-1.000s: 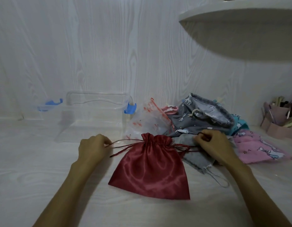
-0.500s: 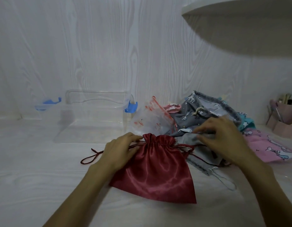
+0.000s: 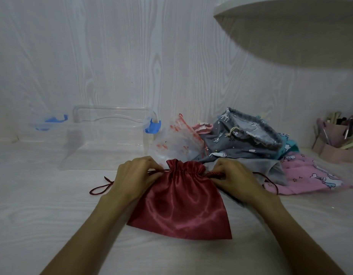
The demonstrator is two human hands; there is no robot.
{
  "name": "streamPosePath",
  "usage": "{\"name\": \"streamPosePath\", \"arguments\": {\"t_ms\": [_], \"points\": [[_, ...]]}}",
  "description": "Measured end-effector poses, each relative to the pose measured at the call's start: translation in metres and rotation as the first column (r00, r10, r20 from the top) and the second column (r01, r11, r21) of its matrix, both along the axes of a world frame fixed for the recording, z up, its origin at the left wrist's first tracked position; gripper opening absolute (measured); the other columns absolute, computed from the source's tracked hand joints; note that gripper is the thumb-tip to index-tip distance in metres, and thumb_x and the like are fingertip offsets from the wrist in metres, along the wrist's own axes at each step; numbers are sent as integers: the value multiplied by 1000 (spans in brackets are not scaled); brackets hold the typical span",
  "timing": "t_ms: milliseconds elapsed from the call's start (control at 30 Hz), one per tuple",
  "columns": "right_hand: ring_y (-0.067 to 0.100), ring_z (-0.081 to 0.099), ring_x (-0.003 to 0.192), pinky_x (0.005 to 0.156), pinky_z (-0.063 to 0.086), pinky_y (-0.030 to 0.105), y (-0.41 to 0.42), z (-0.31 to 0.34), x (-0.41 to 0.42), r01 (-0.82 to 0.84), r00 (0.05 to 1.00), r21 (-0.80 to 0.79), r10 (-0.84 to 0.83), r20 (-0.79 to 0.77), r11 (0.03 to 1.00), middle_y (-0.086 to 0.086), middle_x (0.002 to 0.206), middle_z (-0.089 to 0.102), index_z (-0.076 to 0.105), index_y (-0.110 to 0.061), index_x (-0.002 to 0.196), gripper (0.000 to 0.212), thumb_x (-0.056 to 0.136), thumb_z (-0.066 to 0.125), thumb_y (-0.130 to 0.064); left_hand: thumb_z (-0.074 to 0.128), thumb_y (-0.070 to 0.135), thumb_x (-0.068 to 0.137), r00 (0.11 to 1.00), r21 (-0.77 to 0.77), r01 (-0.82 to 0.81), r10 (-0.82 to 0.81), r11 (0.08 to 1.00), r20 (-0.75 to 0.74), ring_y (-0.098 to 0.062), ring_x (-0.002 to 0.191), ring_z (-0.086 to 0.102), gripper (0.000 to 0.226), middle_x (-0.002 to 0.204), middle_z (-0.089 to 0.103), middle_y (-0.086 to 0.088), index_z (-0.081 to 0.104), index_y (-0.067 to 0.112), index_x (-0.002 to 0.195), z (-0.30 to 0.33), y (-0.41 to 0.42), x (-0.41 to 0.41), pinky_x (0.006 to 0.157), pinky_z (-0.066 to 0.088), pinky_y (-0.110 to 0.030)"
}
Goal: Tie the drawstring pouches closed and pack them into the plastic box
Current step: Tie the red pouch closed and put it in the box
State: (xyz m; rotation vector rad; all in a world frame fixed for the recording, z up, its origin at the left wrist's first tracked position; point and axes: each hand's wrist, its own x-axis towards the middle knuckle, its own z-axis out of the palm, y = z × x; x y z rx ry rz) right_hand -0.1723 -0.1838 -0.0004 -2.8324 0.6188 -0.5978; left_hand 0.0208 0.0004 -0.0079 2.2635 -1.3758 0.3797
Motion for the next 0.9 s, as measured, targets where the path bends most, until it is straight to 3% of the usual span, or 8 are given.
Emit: {"name": "streamPosePath", "arguments": {"t_ms": [133,200,300,433,533,633,733,900], "points": [[-4,64,74,65,47,14,-1,6,-5,-37,984,147,10,179,988,-21,74,69,76,-33,82,7,75,76,-31,65,54,78,991,-130,-40,23,991,-128,-3,71,63,21,76,66,20,70,35,81,3,6,5,64,39,-25],[-6,65,68,63,49,15,-2,10,-8,-37,975,204,-9,220,978,-21,67,69,76,-33,80,10,73,78,-27,64,56,77,985,-163,-39,10,986,-171,-1,67,64,24,69,67,17,68,32,76,4,7,7,65,45,-25],[4,68,69,69,57,29,-4,14,-14,-55,990,334,8,139,941,-10,72,74,76,-31,83,17,69,82,-23,65,53,78,971,-172,17,-58,985,-233,-1,70,64,19,71,68,17,70,34,78,5,8,8,68,50,-26],[-5,66,86,77,50,9,-4,24,-25,-126,991,560,122,45,819,-12,94,72,70,-26,100,37,80,65,4,69,44,79,938,-152,108,-151,982,-311,1,78,64,10,80,70,20,72,36,83,6,10,12,77,50,-24],[-14,62,81,72,46,3,-8,23,-26,-69,997,503,39,71,862,-7,97,71,71,-17,105,38,87,51,9,64,41,85,965,-137,75,-106,988,-241,2,81,62,10,85,68,23,72,36,89,5,13,16,78,51,-28],[-1,67,80,82,54,17,-7,18,-23,-40,992,381,-10,128,924,0,94,74,74,-12,101,22,84,65,-1,59,48,86,997,-110,-17,8,994,-79,-1,82,62,17,91,68,22,72,38,92,7,15,14,66,43,-22],[2,66,67,68,54,21,-3,18,-19,-45,979,198,4,202,979,-6,75,74,78,-17,87,12,75,77,-16,56,49,87,998,-130,-45,51,990,39,-5,80,64,20,93,69,18,72,38,92,9,14,8,58,35,-20],[7,63,62,61,51,26,-6,19,-20,44,962,146,-81,262,988,-10,68,71,78,-20,83,7,76,77,-20,58,45,88,981,-186,-186,192,965,20,-15,81,67,19,88,72,12,73,34,91,9,13,2,60,36,-25]]}}
